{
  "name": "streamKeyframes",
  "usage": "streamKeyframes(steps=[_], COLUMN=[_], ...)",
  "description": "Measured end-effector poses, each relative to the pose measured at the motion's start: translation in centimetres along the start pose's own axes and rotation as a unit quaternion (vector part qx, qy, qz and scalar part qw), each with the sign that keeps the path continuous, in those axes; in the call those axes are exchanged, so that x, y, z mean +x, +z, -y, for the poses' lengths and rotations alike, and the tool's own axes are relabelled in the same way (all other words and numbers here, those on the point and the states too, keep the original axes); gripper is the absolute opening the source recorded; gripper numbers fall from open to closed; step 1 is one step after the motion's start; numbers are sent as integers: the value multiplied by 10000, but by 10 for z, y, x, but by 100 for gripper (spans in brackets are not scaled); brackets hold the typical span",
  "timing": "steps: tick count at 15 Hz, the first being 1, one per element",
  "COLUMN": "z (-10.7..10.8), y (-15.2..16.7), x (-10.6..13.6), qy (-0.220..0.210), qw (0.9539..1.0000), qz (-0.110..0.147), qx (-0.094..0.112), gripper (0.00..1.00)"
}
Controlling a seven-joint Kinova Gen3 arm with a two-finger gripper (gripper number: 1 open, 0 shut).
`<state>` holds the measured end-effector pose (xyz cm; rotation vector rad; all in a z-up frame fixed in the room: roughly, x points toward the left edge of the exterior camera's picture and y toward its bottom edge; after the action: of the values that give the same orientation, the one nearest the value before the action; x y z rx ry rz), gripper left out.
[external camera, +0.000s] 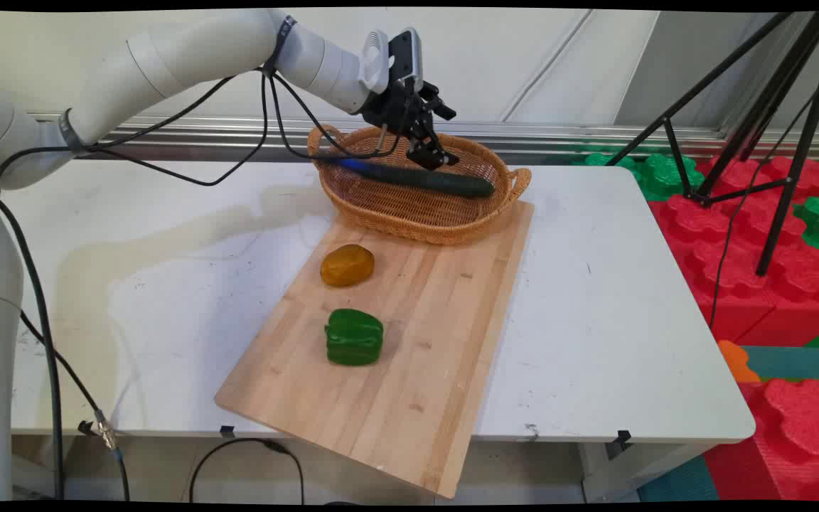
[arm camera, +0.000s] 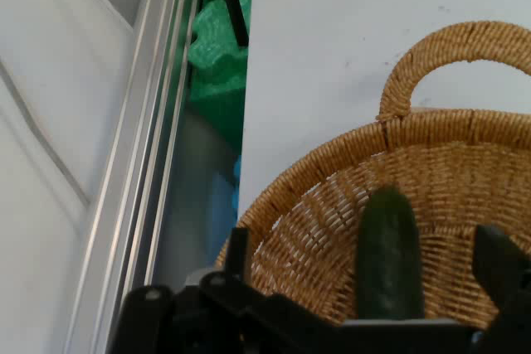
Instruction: Pick up the potato from the cutting board
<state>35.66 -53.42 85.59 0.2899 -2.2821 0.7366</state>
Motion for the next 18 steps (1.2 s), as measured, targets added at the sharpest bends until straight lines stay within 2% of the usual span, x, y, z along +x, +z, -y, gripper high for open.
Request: streamKeyframes(steps=[7, 13, 18], z=[-3, -11, -24], y=[-16, -54, -99], x=[7, 12, 8], qy=[-173, -280, -471], qw=[9998, 9995, 9988], qz=[-82, -134, -97], qx=[104, 93, -36], gripper=[100, 100, 100])
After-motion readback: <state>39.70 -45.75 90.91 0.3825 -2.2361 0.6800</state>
